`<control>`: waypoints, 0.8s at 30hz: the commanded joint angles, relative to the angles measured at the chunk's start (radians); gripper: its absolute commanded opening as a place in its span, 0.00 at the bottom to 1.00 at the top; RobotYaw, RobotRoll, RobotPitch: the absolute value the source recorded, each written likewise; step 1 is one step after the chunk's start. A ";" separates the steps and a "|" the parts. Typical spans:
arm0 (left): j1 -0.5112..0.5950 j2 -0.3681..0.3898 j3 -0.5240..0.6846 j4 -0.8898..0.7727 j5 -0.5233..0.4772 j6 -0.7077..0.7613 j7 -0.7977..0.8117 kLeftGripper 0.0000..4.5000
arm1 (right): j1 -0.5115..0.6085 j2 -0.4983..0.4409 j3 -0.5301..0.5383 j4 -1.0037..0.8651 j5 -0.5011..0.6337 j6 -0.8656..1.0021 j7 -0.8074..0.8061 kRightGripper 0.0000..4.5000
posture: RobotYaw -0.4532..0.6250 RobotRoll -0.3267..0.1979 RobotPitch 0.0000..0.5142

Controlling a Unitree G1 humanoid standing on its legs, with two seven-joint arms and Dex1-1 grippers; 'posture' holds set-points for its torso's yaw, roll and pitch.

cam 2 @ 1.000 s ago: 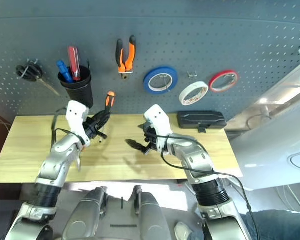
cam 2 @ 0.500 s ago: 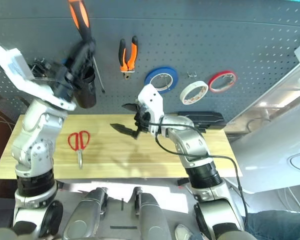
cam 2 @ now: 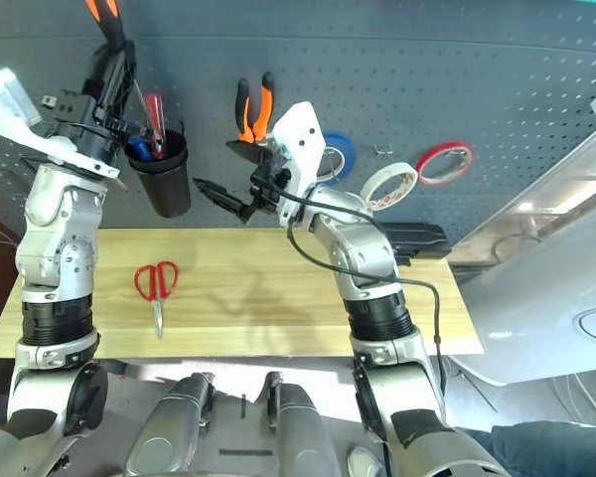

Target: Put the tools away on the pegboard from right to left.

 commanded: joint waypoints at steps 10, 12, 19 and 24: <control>0.007 0.045 -0.025 -0.179 -0.084 0.049 -0.080 0.45 | 0.024 -0.031 -0.015 -0.017 0.024 0.029 -0.017 1.00 | 0.48 0.62 0.35; 0.009 0.075 -0.055 -0.234 -0.095 0.096 -0.113 0.52 | 0.037 -0.045 -0.013 -0.017 0.022 0.031 -0.011 1.00 | 0.48 0.62 0.36; 0.089 0.188 -0.214 -0.386 -0.210 0.484 -0.213 0.82 | 0.135 -0.173 0.022 -0.007 0.004 0.131 0.051 1.00 | 0.48 0.62 0.37; 0.162 0.275 -0.328 -0.359 -0.146 0.705 -0.196 1.00 | 0.201 -0.251 0.075 0.019 -0.052 0.175 0.062 1.00 | 0.48 0.62 0.38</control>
